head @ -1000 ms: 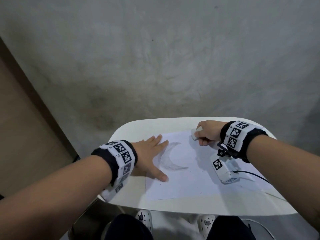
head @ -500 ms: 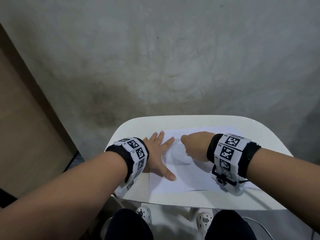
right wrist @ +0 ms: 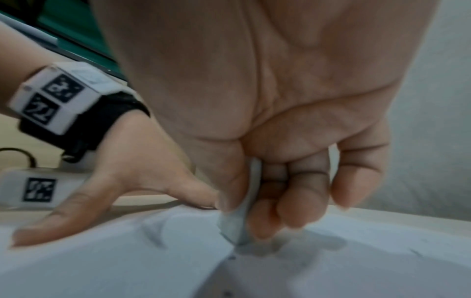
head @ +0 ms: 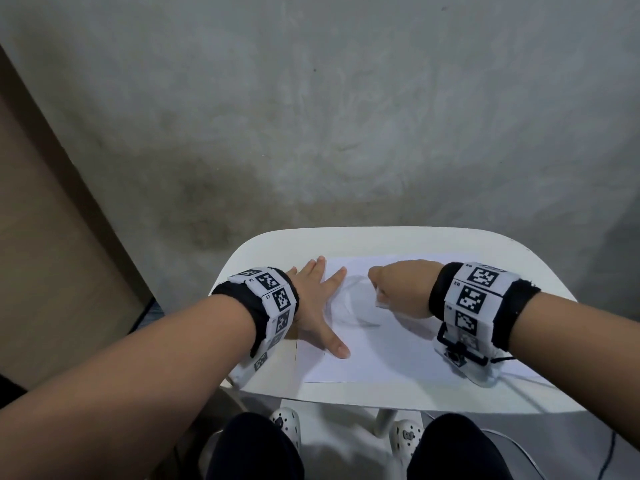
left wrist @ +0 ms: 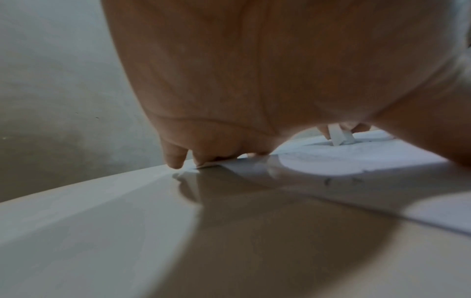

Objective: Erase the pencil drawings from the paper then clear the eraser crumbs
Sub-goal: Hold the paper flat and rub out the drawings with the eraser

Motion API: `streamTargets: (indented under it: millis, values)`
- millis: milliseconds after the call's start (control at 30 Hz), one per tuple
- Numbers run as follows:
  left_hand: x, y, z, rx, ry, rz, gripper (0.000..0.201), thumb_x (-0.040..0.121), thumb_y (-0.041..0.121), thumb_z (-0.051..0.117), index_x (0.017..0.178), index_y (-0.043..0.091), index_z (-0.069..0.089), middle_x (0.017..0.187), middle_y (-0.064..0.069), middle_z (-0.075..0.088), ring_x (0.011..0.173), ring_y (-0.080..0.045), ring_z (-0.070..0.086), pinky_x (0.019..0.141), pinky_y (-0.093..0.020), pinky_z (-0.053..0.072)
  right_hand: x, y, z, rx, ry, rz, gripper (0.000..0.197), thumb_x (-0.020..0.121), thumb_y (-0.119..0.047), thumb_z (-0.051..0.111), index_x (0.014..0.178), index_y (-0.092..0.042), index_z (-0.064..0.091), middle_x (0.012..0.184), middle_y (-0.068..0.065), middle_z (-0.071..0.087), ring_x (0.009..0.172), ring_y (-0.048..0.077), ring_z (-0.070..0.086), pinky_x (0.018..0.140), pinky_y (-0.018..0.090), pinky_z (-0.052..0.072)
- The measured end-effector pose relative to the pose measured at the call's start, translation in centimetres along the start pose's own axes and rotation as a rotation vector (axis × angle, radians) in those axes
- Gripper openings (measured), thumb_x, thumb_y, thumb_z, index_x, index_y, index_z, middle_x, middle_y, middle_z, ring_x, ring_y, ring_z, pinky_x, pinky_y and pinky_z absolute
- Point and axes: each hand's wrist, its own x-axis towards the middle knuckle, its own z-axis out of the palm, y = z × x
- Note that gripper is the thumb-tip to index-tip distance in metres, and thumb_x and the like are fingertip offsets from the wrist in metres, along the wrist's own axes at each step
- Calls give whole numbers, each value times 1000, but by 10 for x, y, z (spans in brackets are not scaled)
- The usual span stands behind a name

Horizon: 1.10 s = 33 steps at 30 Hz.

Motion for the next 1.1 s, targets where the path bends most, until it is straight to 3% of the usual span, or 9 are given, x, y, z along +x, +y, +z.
streamTargets:
  millis: [100, 267, 400, 500, 567, 667, 867, 1000, 1100]
  values:
    - [0, 0, -1, 12, -12, -1, 144, 59, 82, 69, 148, 31, -31, 157, -10, -35, 147, -24, -27, 121, -50, -5, -1, 8, -6, 77, -35, 12, 9, 91, -8, 41, 97, -14, 42, 105, 4, 64, 86, 24, 55, 69, 29, 39]
    - [6, 2, -14, 36, 97, 32, 135, 60, 90, 58, 156, 23, -9, 160, -7, -28, 149, -24, -22, 121, -46, -7, 15, 21, -21, 108, 47, 31, 7, 87, -6, 47, 89, -11, 51, 92, 10, 63, 77, 22, 49, 64, 27, 38]
    - [18, 2, -23, 30, 113, 56, 130, 69, 80, 63, 156, 17, -10, 163, -4, -21, 150, -20, -16, 122, -46, -2, 40, 17, -32, -53, 133, 14, 24, 96, -14, 46, 118, -6, 54, 120, 11, 61, 98, 27, 57, 80, 28, 44]
    - [22, -2, -19, 23, 40, 63, 130, 73, 76, 63, 154, 18, -20, 161, 0, -27, 149, -19, -20, 122, -48, -3, 56, 15, -30, -258, 15, -13, 31, 99, -13, 40, 125, -3, 54, 130, 10, 50, 111, 27, 55, 73, 27, 44]
    - [23, -6, -17, -19, 27, 76, 130, 73, 75, 65, 153, 20, -21, 160, 2, -29, 148, -17, -23, 121, -49, -4, 61, 16, -26, -309, 61, -13, 29, 96, -15, 46, 123, -7, 53, 125, 9, 56, 112, 27, 57, 79, 30, 46]
    - [28, -8, -15, -32, 22, 89, 134, 70, 76, 66, 153, 21, -24, 159, 2, -31, 148, -18, -24, 121, -50, -3, 64, 2, -17, -201, 58, -57, 25, 95, -15, 50, 119, -9, 55, 116, 7, 63, 98, 26, 60, 73, 29, 40]
    - [26, -5, -17, -23, 15, 80, 132, 72, 74, 66, 153, 18, -22, 160, 1, -30, 148, -18, -25, 121, -51, -3, 71, 14, -29, -233, 2, 32, 23, 95, -18, 51, 115, -8, 57, 117, 5, 63, 97, 24, 60, 84, 31, 48]
    - [28, -8, -16, -33, 13, 97, 134, 70, 76, 66, 152, 20, -24, 160, 1, -31, 147, -18, -26, 121, -52, -4, 82, 3, -14, -186, -67, -25, 33, 100, -11, 43, 131, -4, 50, 132, 16, 54, 125, 22, 52, 88, 31, 41]
    - [26, -6, -17, -35, 11, 93, 132, 72, 74, 66, 153, 19, -23, 159, 2, -31, 147, -18, -26, 121, -52, -3, 74, 15, -27, -133, 6, 71, 28, 94, -16, 50, 118, -5, 59, 117, 9, 65, 100, 25, 62, 74, 27, 42]
